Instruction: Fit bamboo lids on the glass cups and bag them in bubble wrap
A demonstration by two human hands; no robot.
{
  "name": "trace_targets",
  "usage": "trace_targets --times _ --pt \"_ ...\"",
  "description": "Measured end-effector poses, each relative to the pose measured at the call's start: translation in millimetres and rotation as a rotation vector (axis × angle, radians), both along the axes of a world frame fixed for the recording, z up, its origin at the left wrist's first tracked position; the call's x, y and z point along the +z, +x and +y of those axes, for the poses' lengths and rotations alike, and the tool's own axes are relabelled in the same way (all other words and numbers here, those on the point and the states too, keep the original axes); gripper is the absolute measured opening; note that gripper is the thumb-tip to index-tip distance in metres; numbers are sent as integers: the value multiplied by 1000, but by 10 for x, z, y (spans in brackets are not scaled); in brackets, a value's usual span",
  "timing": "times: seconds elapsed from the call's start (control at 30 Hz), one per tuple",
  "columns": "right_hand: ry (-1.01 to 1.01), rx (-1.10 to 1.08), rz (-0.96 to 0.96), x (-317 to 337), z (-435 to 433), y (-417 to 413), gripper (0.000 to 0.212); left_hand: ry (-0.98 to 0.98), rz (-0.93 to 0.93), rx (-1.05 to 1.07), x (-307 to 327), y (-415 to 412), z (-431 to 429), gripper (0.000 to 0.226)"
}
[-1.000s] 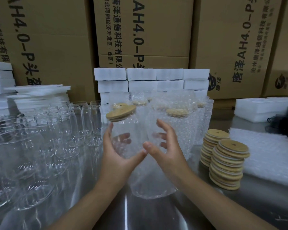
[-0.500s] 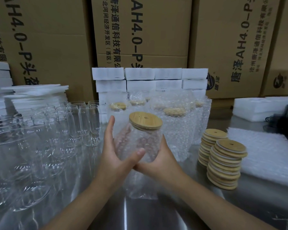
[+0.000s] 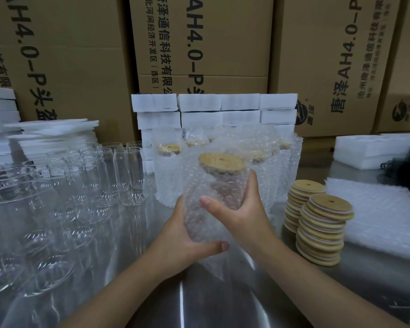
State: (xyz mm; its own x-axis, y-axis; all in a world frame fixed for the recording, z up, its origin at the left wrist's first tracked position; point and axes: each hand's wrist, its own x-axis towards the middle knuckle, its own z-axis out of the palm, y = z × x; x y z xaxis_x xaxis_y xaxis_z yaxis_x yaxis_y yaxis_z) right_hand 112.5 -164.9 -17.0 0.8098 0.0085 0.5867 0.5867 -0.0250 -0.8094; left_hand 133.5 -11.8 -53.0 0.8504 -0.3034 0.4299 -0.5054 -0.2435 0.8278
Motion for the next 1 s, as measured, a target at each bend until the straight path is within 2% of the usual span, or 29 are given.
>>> trace_targets --times 0.07,0.2,0.27,0.33,0.4,0.47,0.53,0.63,0.7,0.8,0.83,0.93,1.0 --pt "2 2 -18 22 13 -5 86 -18 -10 13 6 -26 -5 129" --pt "-23 14 -22 19 13 1 87 -68 -70 28 30 -57 -17 102" --pt "-100 6 -9 11 18 -12 94 -110 -110 26 87 -69 -56 92" --pt "-207 2 15 -25 48 4 106 -231 -116 -18 133 -66 -108 82" --pt "-268 -43 8 -62 80 12 113 -307 -98 -66 162 -71 -122 80" --pt "-258 -145 -7 -51 81 6 116 -240 -113 -73 169 -78 -88 85" --pt "-200 -235 -49 -12 40 -5 119 -128 -78 -22 143 -76 -32 104" --pt "-123 -352 -188 62 -68 9 121 88 68 -55 95 -76 -27 127" --pt "-128 -436 -272 106 -137 29 120 148 163 -184 18 -47 -52 115" --pt "-152 -538 -323 162 -201 23 109 329 101 -183 -20 -38 -50 70" --pt "-155 -560 -333 173 -212 16 104 404 58 -155 -10 -37 -43 63" --pt "-107 -576 -377 189 -221 -12 83 538 7 -150 11 -37 -26 46" --pt "-55 -540 -400 188 -163 -32 78 606 -13 -167 16 -57 -22 47"
